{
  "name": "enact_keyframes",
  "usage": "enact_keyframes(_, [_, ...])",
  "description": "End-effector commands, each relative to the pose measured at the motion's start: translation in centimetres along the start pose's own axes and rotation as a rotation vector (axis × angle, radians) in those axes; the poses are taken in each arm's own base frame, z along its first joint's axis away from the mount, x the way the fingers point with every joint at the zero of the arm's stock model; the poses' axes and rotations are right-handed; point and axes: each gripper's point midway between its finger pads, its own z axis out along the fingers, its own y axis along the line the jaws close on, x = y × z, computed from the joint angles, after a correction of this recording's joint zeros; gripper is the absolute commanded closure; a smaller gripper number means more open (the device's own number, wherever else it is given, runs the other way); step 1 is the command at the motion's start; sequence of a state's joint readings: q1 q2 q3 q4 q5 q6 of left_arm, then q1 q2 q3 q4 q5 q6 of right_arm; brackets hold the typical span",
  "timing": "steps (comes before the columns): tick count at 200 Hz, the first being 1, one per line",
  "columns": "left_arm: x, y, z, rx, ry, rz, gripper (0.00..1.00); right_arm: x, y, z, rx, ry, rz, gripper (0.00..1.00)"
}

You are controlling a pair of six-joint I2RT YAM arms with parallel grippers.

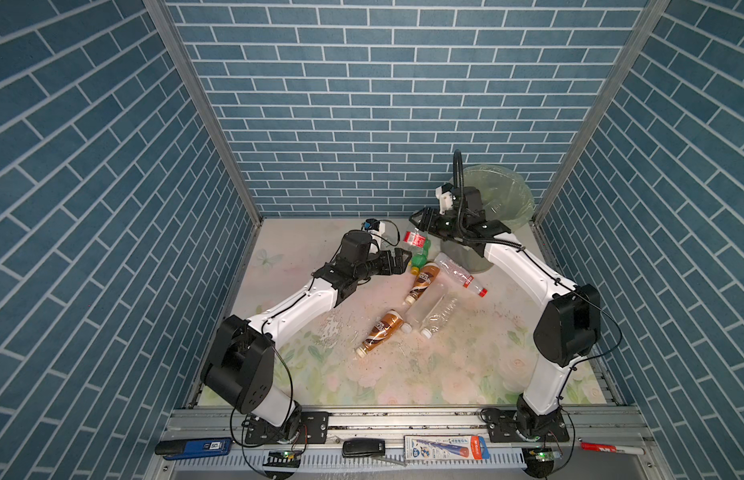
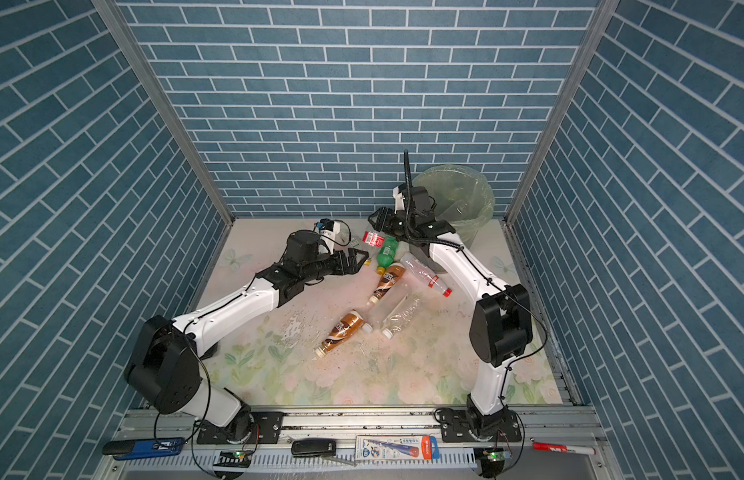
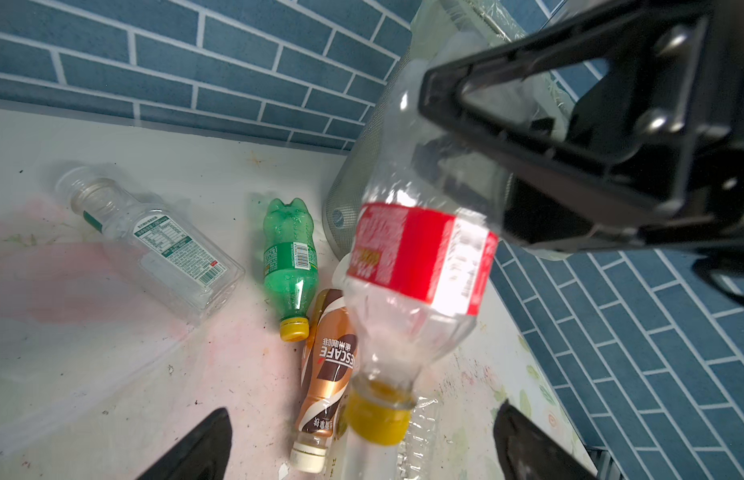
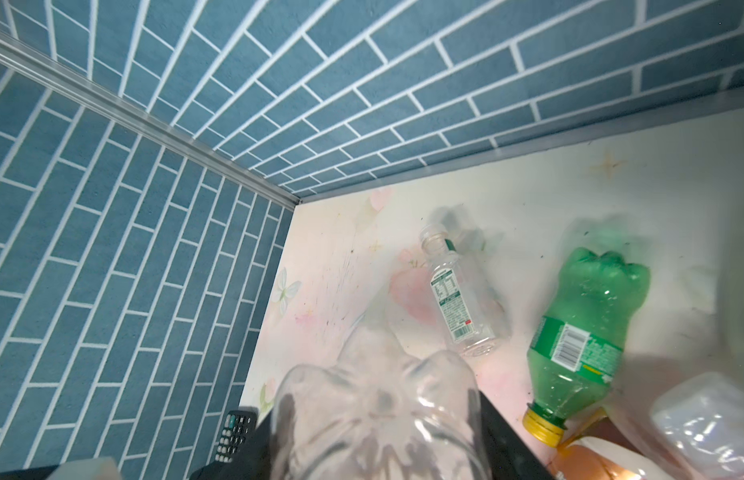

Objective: Throw the plastic bottles in the bin
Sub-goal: 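Carry the red-labelled bottle over the bin with the right gripper and drop it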

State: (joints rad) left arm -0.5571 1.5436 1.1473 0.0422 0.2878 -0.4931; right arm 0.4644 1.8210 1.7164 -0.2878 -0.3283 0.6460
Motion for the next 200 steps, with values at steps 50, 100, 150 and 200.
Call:
enact_keyframes(50, [-7.2,-8.5,-1.7,0.108,-0.121,0.253,0.01,-12.7,4.5,-17.1,0.134,-0.404,-0.297,0.63])
enact_keyframes(100, [-9.2,-13.9,-0.6,0.212,-0.159,0.339,0.01,-17.8,5.8,-30.9,0.402,-0.753,-0.459,0.63])
enact_keyframes(150, [-9.7,-15.8,-0.4,0.250,-0.179,0.361,0.01,-20.1,7.2,-39.3,0.549,-1.033,-0.507,0.67])
enact_keyframes(200, [-8.9,-15.0,-0.5,0.225,-0.162,0.365,0.01,-20.5,-2.6,-24.6,0.637,-0.686,-0.430,0.46])
